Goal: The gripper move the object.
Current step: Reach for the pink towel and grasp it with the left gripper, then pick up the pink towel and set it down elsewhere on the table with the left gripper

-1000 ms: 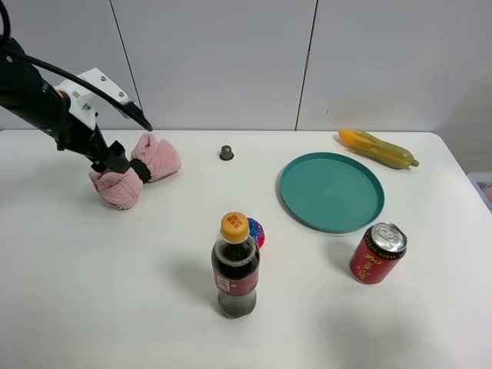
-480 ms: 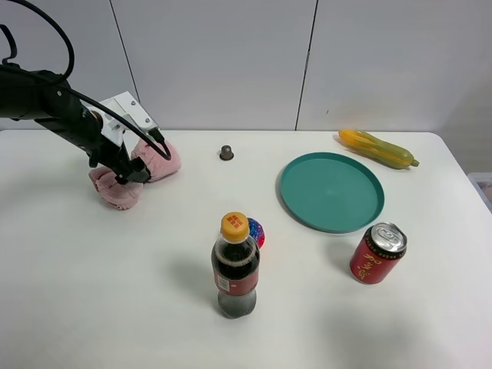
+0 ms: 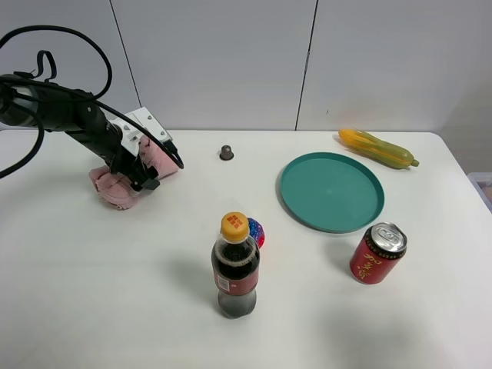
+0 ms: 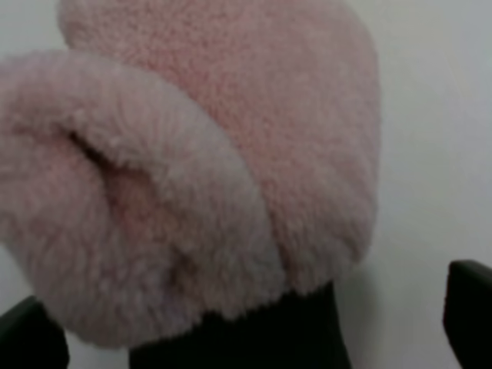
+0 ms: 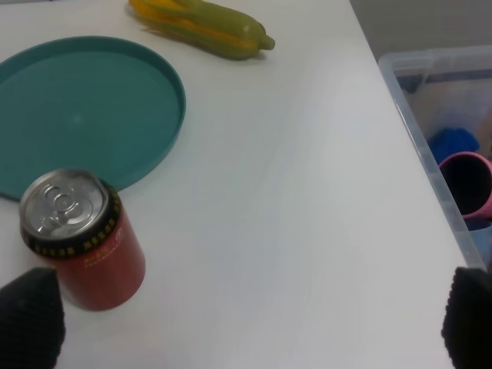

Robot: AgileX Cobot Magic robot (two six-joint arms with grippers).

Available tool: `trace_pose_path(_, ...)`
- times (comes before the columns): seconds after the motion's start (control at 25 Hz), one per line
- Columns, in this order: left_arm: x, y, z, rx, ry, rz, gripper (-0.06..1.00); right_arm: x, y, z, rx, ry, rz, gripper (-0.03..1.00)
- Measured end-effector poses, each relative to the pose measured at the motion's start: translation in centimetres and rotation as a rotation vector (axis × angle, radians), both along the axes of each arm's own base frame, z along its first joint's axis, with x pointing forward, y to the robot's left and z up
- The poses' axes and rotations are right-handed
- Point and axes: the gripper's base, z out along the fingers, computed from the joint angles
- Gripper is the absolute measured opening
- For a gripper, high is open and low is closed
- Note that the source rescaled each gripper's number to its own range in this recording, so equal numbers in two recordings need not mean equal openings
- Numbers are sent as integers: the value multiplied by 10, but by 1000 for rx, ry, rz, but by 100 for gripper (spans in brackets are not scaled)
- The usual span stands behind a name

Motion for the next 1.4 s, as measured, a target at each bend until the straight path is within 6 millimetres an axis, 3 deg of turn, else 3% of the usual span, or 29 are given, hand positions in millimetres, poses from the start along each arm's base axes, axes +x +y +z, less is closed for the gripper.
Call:
trace_pose_path(0.24, 5, 0, -17, 4, -12, 7, 100, 0, 0, 0, 0, 0, 0, 100)
trace_pose_path(0.4, 6, 0, -18, 4, -15, 7, 98, 0, 0, 0, 0, 0, 0, 100)
trace_pose_path(0.48, 6, 0, -18, 3, -22, 8, 84, 0, 0, 0, 0, 0, 0, 100)
trace_pose_path(0.64, 8, 0, -16, 2, -39, 10, 4, 0, 0, 0, 0, 0, 0, 100)
trace_pose_path(0.68, 8, 0, -16, 2, -39, 10, 0, 0, 0, 0, 0, 0, 0, 100)
trace_pose_path(0.88, 5, -5, -5, -1, -36, -5, 1, 0, 0, 0, 0, 0, 0, 100)
trace_pose_path(1.0, -2, -13, 28, -17, -71, -24, 1, 0, 0, 0, 0, 0, 0, 100)
trace_pose_path(1.16, -22, -28, 100, -81, -188, -35, 1, 0, 0, 0, 0, 0, 0, 100)
trace_pose_path(1.4, -60, -79, 185, -173, -321, -167, 1, 0, 0, 0, 0, 0, 0, 100)
